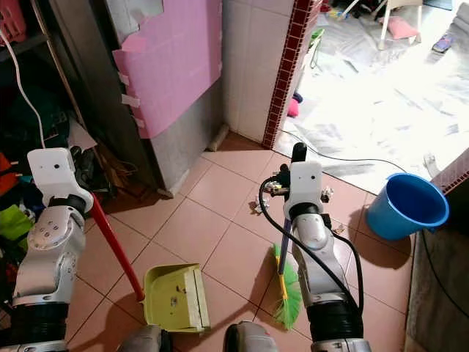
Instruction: Sweep floor
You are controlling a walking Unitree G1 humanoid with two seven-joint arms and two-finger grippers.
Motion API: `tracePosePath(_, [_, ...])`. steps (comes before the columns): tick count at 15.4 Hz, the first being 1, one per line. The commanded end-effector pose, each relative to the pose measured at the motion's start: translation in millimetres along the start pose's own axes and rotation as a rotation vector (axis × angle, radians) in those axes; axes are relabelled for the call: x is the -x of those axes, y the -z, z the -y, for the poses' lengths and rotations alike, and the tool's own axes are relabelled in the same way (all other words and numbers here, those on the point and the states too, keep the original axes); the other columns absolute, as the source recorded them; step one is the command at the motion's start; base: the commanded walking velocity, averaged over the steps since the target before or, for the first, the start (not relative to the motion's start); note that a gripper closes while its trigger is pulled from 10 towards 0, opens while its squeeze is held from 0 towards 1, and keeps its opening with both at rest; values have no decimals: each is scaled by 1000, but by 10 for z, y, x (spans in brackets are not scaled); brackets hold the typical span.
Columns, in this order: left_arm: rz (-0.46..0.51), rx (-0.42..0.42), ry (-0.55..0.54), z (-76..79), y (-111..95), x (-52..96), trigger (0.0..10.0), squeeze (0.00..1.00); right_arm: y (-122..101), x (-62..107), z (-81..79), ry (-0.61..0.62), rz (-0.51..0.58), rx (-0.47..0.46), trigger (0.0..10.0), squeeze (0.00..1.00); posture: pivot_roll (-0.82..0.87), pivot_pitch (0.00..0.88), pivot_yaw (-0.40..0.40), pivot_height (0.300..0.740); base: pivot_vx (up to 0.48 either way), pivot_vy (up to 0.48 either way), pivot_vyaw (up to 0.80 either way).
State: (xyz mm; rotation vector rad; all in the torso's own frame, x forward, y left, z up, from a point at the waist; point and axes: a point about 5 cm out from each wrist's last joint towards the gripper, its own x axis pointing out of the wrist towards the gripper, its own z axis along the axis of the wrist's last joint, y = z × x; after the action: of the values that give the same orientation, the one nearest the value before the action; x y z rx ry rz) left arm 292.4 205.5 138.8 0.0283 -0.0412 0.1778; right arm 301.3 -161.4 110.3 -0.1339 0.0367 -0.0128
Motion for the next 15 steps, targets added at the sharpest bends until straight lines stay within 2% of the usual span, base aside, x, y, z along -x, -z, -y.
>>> tracePosePath(1, [23,-5,-6,-25,-49,-9,10000,0,-43,10,54,18,15,2,10000,0,-7,94,-36,740,0,0,0])
tracePosePath(15, [23,-5,-6,-25,-49,-9,10000,0,-43,10,54,18,15,2,10000,0,-7,94,-36,740,0,0,0])
